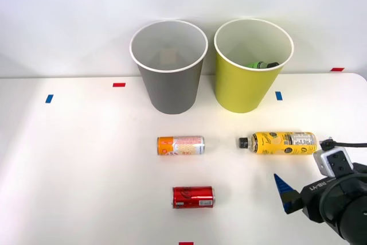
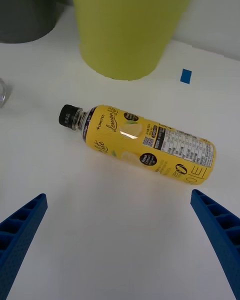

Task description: Put cans in the gray bin, plastic bottles in the light green bin

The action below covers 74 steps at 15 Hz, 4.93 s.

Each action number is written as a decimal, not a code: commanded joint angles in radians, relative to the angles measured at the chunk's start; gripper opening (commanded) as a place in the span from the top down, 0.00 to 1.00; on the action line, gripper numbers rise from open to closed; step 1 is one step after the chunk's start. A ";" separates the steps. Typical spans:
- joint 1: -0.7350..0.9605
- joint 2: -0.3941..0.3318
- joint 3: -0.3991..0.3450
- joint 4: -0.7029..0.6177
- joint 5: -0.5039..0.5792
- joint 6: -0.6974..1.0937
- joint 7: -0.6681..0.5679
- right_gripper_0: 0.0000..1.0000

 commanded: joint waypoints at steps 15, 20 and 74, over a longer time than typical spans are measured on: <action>-0.528 -0.144 0.324 0.245 -0.179 -0.033 0.677 0.00; -0.574 -0.065 0.324 0.268 -0.234 0.106 0.846 0.00; -0.414 0.238 0.080 0.396 -0.311 -0.372 0.754 1.00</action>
